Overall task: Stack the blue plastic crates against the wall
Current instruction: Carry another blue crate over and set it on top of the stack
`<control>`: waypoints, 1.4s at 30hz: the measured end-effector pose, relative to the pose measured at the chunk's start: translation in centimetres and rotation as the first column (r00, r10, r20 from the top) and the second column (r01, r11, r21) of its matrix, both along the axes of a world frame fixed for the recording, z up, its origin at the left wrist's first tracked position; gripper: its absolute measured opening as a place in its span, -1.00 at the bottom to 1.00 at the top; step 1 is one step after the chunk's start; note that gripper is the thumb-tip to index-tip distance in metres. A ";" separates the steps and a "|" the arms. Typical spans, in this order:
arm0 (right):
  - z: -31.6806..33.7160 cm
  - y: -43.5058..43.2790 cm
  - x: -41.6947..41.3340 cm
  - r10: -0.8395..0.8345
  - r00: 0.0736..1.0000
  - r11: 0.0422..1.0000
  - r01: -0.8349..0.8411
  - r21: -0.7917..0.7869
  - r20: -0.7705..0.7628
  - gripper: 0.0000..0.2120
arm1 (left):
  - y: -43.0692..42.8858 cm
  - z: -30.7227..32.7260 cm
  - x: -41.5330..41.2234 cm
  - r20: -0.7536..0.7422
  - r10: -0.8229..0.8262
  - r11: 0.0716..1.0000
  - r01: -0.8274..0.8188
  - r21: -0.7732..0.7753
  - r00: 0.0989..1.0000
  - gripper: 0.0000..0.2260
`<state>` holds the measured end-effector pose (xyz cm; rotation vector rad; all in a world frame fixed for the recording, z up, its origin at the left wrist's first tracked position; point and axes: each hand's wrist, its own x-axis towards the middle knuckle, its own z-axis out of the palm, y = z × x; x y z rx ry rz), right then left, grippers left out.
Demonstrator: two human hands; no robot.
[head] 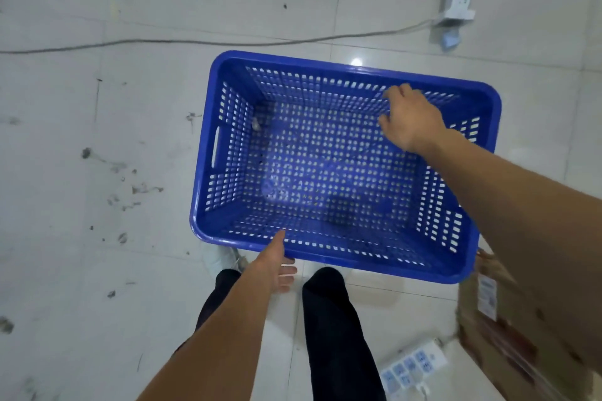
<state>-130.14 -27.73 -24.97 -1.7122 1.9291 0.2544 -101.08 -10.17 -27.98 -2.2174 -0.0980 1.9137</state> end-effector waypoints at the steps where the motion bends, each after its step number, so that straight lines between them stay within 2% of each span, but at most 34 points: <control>1: -0.6 -0.3 0.0 0.016 1.000 0.999 -0.016 -0.032 -0.016 -0.51 | 0.4 -0.5 0.5 0.010 0.075 0.997 -0.075 0.013 0.997 -0.36; 3: -1.5 -0.9 -0.1 0.057 0.998 0.994 -0.060 -0.096 -0.028 -0.45 | 1.0 -1.5 1.2 0.035 0.270 0.963 -0.270 -0.023 0.962 -0.51; 6: -2.8 -1.6 -0.5 0.105 0.994 0.990 -0.105 -0.098 -0.002 -0.33 | 0.9 -3.4 1.5 0.026 0.530 0.844 -0.523 -0.121 0.848 -0.64; 10: -3.8 -2.3 -0.5 0.094 0.996 0.996 -0.094 0.007 -0.008 -0.28 | 0.3 -5.0 0.9 0.014 0.668 0.738 -0.660 -0.141 0.744 -0.73; 15: -3.6 -2.6 -0.3 0.124 0.991 0.990 -0.127 -0.054 -0.060 -0.29 | 0.0 -5.1 0.3 0.025 0.670 0.735 -0.658 -0.160 0.742 -0.79; 25: -4.1 -5.2 -0.3 0.063 0.993 0.998 -0.060 0.032 -0.097 -0.31 | -1.5 -5.2 1.7 -0.029 0.619 0.752 -0.603 -0.267 0.785 -0.75; 29: -4.2 -6.1 -1.2 0.051 0.994 0.996 -0.043 0.083 -0.098 -0.24 | -4.0 -5.4 3.3 -0.037 0.566 0.771 -0.544 -0.330 0.824 -0.77; 33: -4.1 -7.3 -1.3 0.060 0.992 0.993 -0.048 0.105 -0.107 -0.22 | -5.6 -5.9 4.5 -0.031 0.571 0.751 -0.537 -0.383 0.821 -0.78; 39: -4.6 -8.4 -0.2 -0.007 0.994 0.998 0.013 0.057 -0.112 -0.36 | -5.2 -6.2 4.2 -0.060 0.498 0.784 -0.479 -0.395 0.865 -0.77; 42: -5.0 -9.4 0.0 -0.023 0.989 0.999 0.030 0.041 -0.146 -0.45 | -5.6 -6.6 4.6 -0.110 0.504 0.789 -0.509 -0.344 0.856 -0.74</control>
